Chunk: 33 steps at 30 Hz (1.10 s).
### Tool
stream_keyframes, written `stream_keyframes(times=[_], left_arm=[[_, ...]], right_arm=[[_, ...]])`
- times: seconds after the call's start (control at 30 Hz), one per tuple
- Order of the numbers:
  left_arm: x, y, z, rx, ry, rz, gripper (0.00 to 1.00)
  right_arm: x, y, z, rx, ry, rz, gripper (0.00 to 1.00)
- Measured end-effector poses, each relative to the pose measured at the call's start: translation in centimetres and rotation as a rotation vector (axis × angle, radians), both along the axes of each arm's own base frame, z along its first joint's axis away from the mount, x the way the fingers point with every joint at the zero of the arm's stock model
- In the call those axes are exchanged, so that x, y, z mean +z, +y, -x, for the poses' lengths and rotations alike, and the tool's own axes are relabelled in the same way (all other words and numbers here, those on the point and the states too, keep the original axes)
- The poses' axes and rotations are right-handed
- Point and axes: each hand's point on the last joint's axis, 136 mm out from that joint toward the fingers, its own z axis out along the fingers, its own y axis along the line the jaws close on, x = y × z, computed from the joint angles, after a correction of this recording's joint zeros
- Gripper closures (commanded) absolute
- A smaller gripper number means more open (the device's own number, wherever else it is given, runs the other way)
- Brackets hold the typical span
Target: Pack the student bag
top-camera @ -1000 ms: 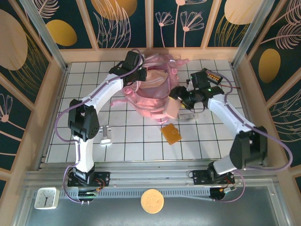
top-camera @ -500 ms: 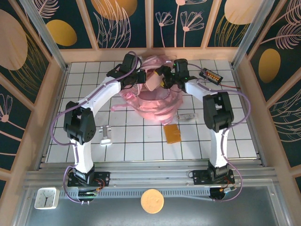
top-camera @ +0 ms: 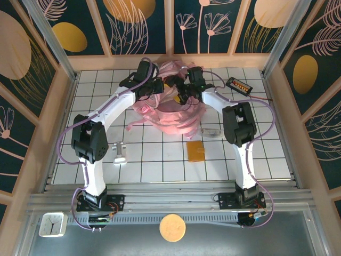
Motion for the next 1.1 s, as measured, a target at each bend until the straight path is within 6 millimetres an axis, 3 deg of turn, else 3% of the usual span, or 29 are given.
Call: stream_keyframes(times=[0.13, 0.3, 0.37, 0.5, 0.63, 0.7, 0.87, 1.0, 1.1], left_arm=[[-0.2, -0.1, 0.0, -0.003, -0.001, 0.001, 1.0], [-0.3, -0.2, 0.1, -0.006, -0.002, 0.002, 1.0], [-0.3, -0.3, 0.1, -0.007, -0.001, 0.003, 1.0], [-0.4, -0.4, 0.2, -0.02, 0.0, 0.002, 1.0], [-0.5, -0.7, 0.4, -0.04, 0.0, 0.005, 1.0], [-0.5, -0.8, 0.4, -0.052, 0.001, 0.008, 1.0], [-0.5, -1.2, 0.7, -0.073, 0.005, 0.018, 1.0], [-0.5, -1.4, 0.7, -0.086, 0.01, 0.028, 1.0], [-0.6, -1.7, 0.7, -0.096, 0.015, 0.036, 1.0]], right_arm=[[1.3, -1.4, 1.5, 0.025, -0.008, 0.04, 0.02], [5.9, -3.9, 3.4, 0.042, -0.098, 0.088, 0.02], [7.9, -5.7, 4.6, 0.029, -0.152, 0.103, 0.01], [9.5, -10.5, 6.2, -0.047, -0.196, 0.126, 0.02], [8.3, -14.7, 5.1, -0.131, -0.175, 0.111, 0.07], [7.1, -15.6, 4.3, -0.138, -0.146, 0.096, 0.11], [3.4, -13.8, 2.2, -0.071, -0.077, 0.066, 0.3], [1.3, -11.9, 1.1, -0.043, -0.032, 0.031, 0.53], [0.6, -10.5, 0.1, -0.033, -0.01, -0.002, 0.56]])
